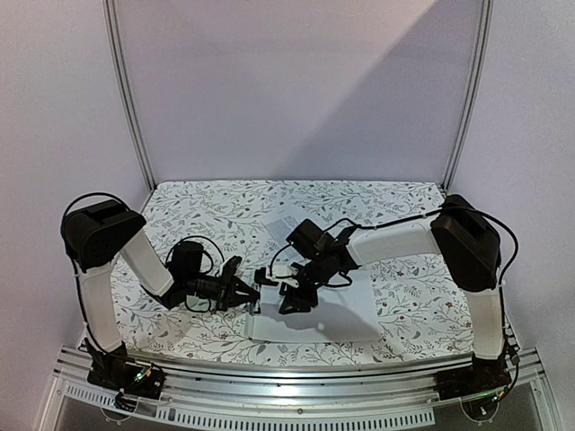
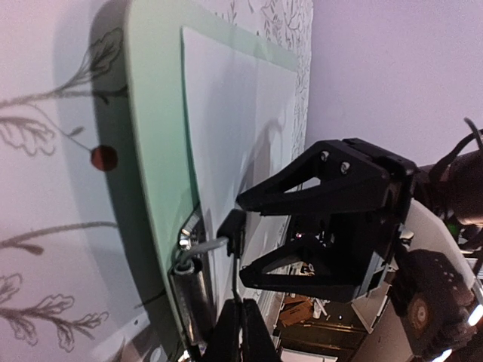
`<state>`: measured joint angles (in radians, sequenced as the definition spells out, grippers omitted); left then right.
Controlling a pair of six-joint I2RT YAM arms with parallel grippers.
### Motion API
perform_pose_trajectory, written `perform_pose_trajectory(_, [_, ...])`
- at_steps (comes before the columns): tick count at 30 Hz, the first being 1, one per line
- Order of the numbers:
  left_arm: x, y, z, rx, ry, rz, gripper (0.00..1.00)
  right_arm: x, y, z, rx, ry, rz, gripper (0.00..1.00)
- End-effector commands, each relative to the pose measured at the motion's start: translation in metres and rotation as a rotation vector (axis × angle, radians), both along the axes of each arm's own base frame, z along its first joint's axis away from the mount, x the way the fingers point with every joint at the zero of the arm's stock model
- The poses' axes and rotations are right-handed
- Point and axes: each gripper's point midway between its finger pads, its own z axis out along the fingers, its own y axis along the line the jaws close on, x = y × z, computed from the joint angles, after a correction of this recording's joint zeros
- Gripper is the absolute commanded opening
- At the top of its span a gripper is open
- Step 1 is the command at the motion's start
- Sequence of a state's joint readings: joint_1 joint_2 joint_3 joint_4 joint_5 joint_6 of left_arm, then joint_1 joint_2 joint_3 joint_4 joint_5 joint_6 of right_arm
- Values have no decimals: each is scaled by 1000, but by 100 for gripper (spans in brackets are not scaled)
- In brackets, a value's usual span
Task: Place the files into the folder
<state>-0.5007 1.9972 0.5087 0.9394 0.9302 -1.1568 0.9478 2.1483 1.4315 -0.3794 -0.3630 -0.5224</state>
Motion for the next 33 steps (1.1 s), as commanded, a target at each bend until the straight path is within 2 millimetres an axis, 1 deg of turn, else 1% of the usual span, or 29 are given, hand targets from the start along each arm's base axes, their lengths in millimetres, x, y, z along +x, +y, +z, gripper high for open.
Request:
perform_pose_trajectory(1, [-12, 9, -20, 45, 99, -1, 0, -24, -97, -88, -403, 136, -85, 57])
perform_pose_trajectory(5, [-11, 7, -20, 40, 101, -7, 0, -19, -87, -80, -377, 121, -65, 57])
perform_pose_trajectory(13, [-12, 7, -22, 44, 106, -6, 0, -34, -78, -86, -381, 93, 42, 57])
perform_pose_trajectory(16, [-12, 8, -23, 45, 108, -5, 0, -33, -73, -87, -374, 102, 33, 57])
perform_pose_trajectory(22, [-12, 8, -24, 47, 113, -4, 0, -30, -60, -81, -346, 103, 24, 57])
perform_pose_trajectory(33, [-12, 8, -25, 48, 114, -3, 0, -29, -42, -76, -323, 110, 19, 57])
